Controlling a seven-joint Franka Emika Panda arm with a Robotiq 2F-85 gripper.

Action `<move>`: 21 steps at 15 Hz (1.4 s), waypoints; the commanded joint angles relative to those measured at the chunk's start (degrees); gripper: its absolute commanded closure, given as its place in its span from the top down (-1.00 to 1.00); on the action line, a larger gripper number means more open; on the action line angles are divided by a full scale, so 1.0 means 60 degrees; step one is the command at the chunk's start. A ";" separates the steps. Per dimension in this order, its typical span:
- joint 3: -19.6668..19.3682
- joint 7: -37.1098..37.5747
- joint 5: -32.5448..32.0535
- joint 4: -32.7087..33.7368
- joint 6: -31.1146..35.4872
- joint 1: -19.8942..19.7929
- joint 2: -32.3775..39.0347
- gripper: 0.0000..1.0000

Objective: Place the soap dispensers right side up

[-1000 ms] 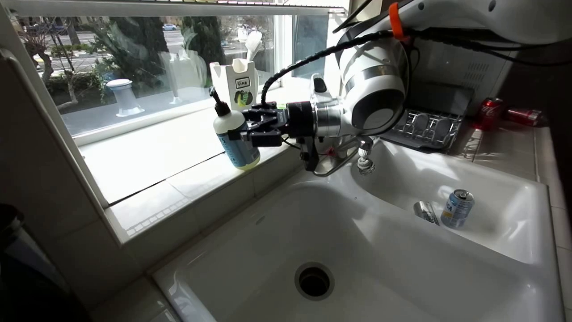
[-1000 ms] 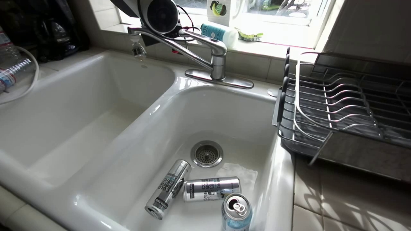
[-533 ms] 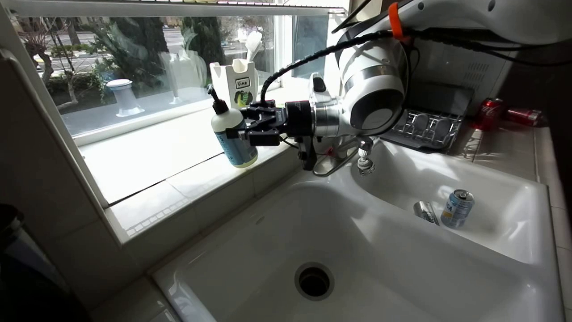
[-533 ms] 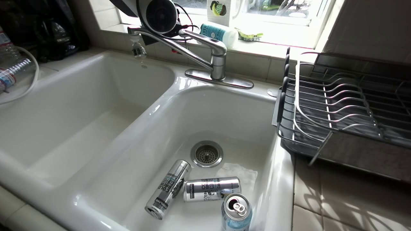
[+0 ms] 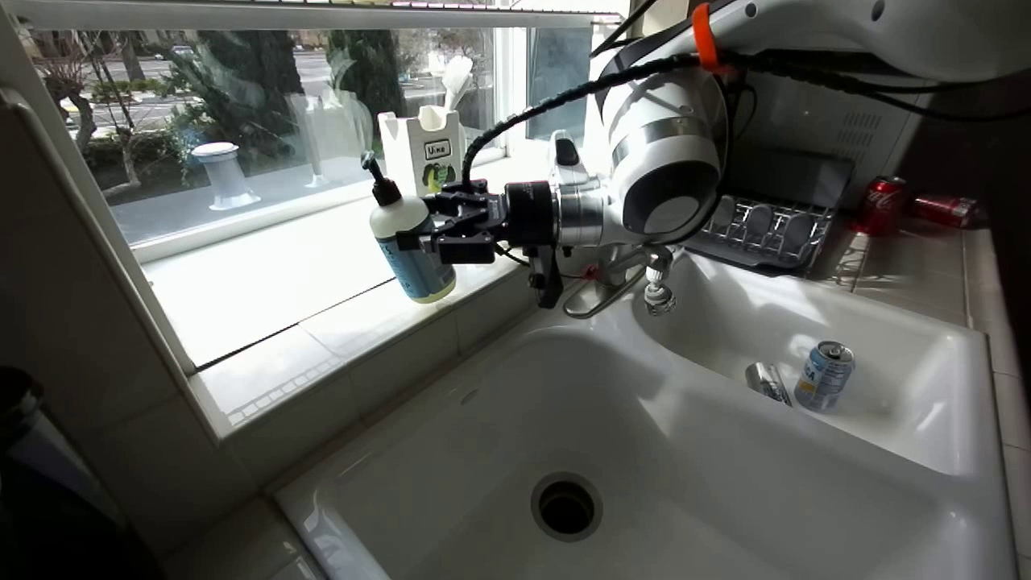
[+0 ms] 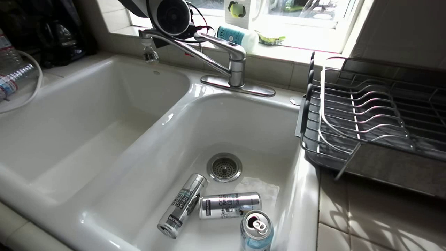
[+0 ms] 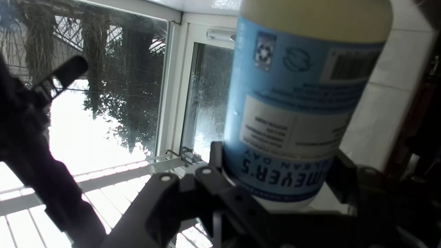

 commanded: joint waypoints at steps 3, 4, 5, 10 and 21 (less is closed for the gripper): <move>-0.0137 -0.0027 0.0184 0.0745 0.0362 0.0508 0.0630 -0.08; -0.0131 0.0027 0.0154 0.0908 0.0441 0.0567 0.0759 -0.08; -0.0126 0.0115 0.0127 0.1061 0.0514 0.0621 0.0887 -0.08; -0.0170 0.0459 0.0152 0.1350 0.0739 0.0683 0.1118 -0.08; -0.0191 0.1153 0.0664 0.1290 0.0182 0.0554 0.1311 -0.08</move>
